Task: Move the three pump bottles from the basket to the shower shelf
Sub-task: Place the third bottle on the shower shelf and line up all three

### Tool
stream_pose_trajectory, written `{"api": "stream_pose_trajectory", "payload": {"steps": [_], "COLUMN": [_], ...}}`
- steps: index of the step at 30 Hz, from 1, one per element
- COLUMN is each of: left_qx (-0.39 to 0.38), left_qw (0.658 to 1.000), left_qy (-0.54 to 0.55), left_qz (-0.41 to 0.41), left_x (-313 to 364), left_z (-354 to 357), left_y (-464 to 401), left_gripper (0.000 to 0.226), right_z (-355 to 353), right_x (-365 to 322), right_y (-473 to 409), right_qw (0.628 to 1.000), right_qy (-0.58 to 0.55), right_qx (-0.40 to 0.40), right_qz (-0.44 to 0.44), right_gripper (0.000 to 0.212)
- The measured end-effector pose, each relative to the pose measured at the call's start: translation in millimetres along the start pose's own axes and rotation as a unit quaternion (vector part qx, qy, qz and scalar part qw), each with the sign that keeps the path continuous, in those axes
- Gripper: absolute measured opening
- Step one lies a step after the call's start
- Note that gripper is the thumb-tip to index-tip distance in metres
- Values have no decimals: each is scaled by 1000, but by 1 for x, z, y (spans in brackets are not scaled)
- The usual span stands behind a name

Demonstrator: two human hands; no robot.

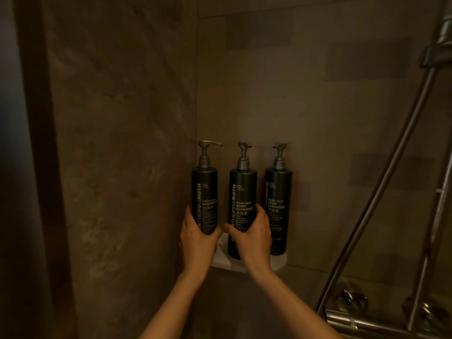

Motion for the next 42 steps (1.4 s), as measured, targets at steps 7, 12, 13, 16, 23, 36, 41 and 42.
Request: {"api": "stream_pose_trajectory", "payload": {"steps": [7,12,13,16,23,36,41,42], "left_qx": [0,-18,-9,-11,-6,-9,-20,-23], "left_qw": [1000,999,999,1000,1000,1000,999,999], "left_qy": [-18,-15,-26,-20,-22,-13,-8,-7], "left_qz": [16,28,25,15,19,27,27,27], "left_x": [-3,2,3,3,2,-1,-1,-1], "left_z": [-12,-11,-12,-11,-7,-4,0,1], "left_y": [1,-1,-1,-5,-7,-11,-16,-17], "left_gripper": [86,86,85,79,83,73,71,71], "right_z": [-4,-3,-3,-4,0,-2,4,5], "right_x": [0,-2,-2,-2,0,-6,-7,-7], "right_y": [2,2,2,1,-4,-2,-11,-13], "right_qw": [998,998,998,998,999,1000,999,999], "right_qy": [-1,7,5,4,6,28,36,38], "right_qx": [-57,-62,-65,-62,-40,-7,-9,-8], "right_qz": [11,9,9,6,6,-10,2,3], "right_gripper": [82,84,84,83,84,75,74,74]}}
Point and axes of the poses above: each hand's wrist, its own y-axis away from the middle knuckle, its own z-axis out of the palm, x = y × z, the point moved 3 cm from there along -y, towards the middle knuckle, and after that the axes turned 13 degrees about z, right-handed, at the moved point
